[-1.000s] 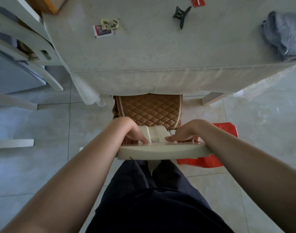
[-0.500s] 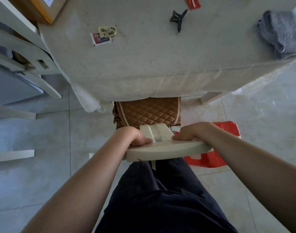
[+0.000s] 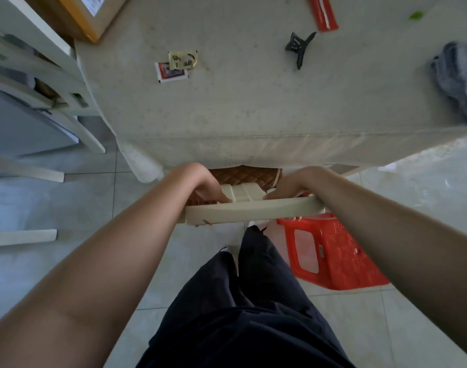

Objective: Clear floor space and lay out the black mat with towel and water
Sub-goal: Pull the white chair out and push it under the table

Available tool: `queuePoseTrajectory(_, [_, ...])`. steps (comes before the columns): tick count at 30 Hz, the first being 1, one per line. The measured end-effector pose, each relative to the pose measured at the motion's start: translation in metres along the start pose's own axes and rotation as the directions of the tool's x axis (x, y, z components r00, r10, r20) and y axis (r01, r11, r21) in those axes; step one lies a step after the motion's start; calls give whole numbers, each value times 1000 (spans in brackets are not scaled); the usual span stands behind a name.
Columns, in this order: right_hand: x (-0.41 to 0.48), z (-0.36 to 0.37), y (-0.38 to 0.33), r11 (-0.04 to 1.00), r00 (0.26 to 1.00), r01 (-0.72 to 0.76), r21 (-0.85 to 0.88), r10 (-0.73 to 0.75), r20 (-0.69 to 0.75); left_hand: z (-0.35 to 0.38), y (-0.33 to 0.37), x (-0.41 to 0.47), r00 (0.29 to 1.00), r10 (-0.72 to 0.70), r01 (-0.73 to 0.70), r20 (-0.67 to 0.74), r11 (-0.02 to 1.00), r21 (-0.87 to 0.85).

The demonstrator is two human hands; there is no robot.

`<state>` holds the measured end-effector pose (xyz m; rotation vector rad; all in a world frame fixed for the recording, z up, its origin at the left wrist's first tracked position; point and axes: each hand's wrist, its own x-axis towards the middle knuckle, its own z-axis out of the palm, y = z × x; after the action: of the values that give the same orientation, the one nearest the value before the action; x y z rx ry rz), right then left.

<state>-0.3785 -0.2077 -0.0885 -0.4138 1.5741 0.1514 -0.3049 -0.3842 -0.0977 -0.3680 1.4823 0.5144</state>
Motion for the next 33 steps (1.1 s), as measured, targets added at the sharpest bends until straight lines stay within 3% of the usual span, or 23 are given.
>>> queuePoseTrajectory(2, [5,-8,4,999,999,18,-30,-18,-26,-7,0,2,999,9,-7,32,998,-60])
queuePoseTrajectory(4, [10,-12,13,994,983,18,-112,-38,-179,-5,-4,1,1000,14,-14,2,998,-57])
queuePoseTrajectory(6, [7,-8,24,988,947,65,-143,-107,-302,2,-10,-2,980,63,-50,-186,996,73])
queuePoseTrajectory(8, [-8,0,34,986,913,161,-53,-169,-371,12,-15,-16,889,217,-153,-403,971,184])
queuePoseTrajectory(11, [-44,20,38,955,816,296,-6,-256,-519,39,-32,-45,757,412,-457,-508,888,40])
queuePoseTrajectory(12, [-53,30,35,943,767,329,-43,-294,-570,51,-36,-54,714,449,-494,-538,867,69])
queuePoseTrajectory(13, [-59,43,30,932,707,346,-111,-336,-623,65,-39,-58,639,478,-470,-602,863,186])
queuePoseTrajectory(14, [-61,54,24,917,625,343,-204,-385,-679,77,-40,-57,523,502,-396,-689,859,326])
queuePoseTrajectory(17, [-46,71,19,841,326,307,-444,-532,-781,94,-37,-37,107,570,-250,-815,809,533])
queuePoseTrajectory(18, [-38,72,21,822,215,301,-483,-552,-806,92,-37,-32,13,585,-228,-811,791,568])
queuePoseTrajectory(19, [-32,72,24,807,114,296,-512,-562,-820,89,-38,-28,-37,598,-217,-801,778,590])
queuePoseTrajectory(21, [-24,71,25,796,18,276,-539,-565,-825,87,-39,-23,-89,617,-191,-782,760,622])
queuePoseTrajectory(25, [-18,68,22,800,-24,247,-547,-560,-828,80,-42,-17,-120,621,-165,-775,757,632])
queuePoseTrajectory(29, [-16,54,15,820,-33,204,-535,-540,-841,62,-47,-17,-147,617,-145,-773,760,634])
queuePoseTrajectory(33, [-14,35,4,865,28,166,-474,-484,-874,39,-50,-19,-149,591,-134,-793,782,608])
